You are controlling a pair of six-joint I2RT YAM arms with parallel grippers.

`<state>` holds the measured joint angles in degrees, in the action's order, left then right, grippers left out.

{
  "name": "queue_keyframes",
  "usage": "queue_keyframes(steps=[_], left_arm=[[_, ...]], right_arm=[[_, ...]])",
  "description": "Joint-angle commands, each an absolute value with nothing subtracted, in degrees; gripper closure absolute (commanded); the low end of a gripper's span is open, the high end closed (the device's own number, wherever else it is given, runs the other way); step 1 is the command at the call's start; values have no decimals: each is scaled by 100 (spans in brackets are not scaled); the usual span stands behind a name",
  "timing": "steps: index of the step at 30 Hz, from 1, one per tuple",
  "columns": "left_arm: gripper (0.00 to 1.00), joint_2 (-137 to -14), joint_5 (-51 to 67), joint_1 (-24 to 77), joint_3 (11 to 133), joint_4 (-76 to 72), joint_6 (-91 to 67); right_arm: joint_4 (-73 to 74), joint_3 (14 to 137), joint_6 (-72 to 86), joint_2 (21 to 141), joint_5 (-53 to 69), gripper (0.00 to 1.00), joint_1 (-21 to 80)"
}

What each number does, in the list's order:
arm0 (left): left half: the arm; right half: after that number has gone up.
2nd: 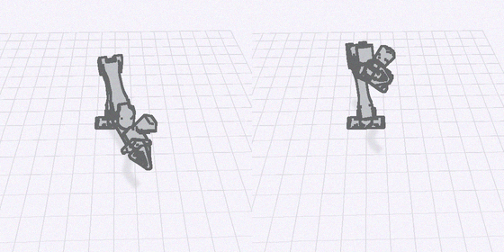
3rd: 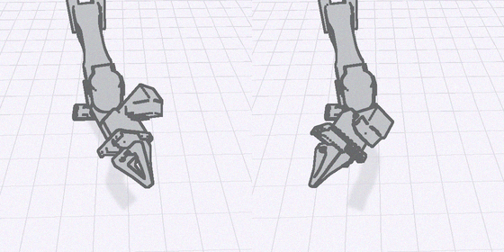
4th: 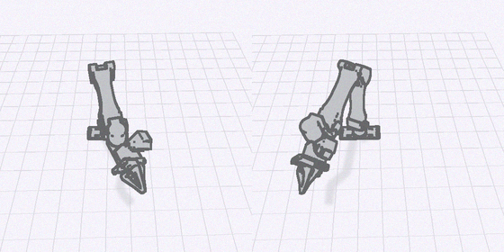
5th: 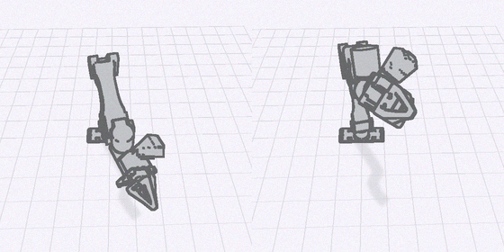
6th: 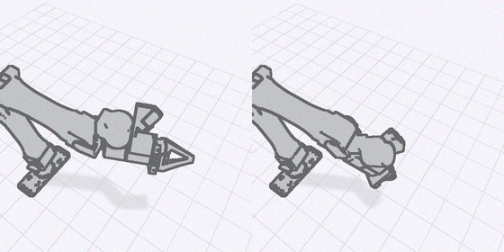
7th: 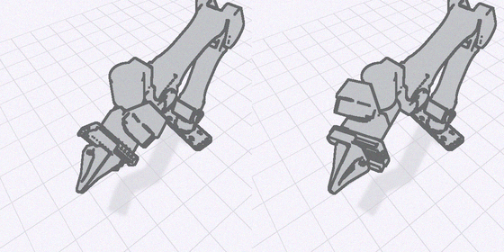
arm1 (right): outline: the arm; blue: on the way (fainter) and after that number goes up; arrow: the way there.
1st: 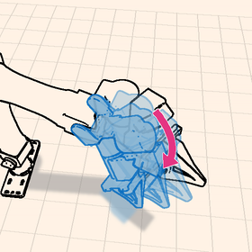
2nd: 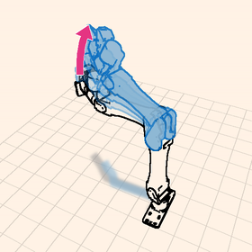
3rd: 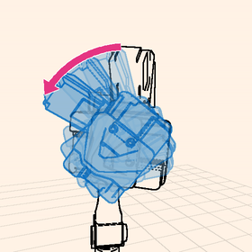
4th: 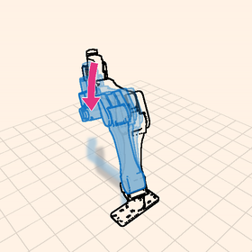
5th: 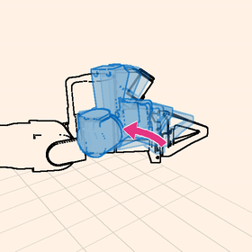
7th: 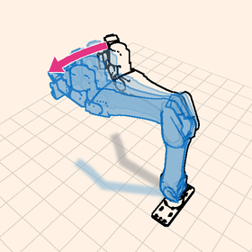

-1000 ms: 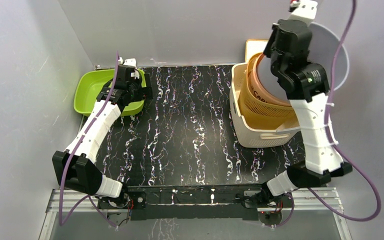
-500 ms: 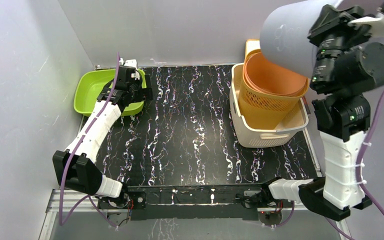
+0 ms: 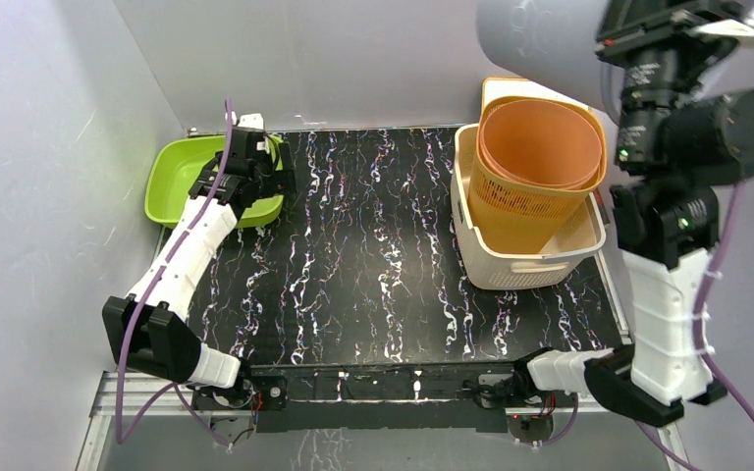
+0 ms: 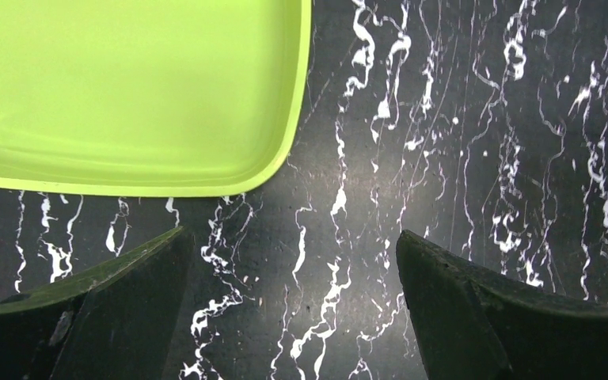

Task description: Turn the large container upside down

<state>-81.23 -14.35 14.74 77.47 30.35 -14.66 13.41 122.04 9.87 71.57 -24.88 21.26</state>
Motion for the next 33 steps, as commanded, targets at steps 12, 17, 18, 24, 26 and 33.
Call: queue_keyframes(steps=[12, 17, 18, 24, 26, 33], left_arm=[[2, -6777, -3107, 1363, 8685, 2929, -2408], [2, -6512, -3367, 1367, 8854, 2818, -2422], [2, -6484, -3415, 1369, 8885, 2809, -2399], [1, -6410, -3582, 1366, 9122, 2938, -2237], [2, -6387, -3609, 1364, 9161, 2975, -2171], [2, -6323, -3703, 1368, 9270, 3119, -2121]], right_arm=[[596, 12574, 2619, 9047, 155, 100, 2595], [524, 12587, 2725, 9556, 415, 100, 3173], [391, 12463, 2805, 9605, 469, 100, 3260], [-617, 11383, 3823, 9868, 894, 100, 3469], [-768, 11288, 3969, 9939, 955, 100, 3563], [-1059, 11278, 4719, 10465, 1581, 100, 3822]])
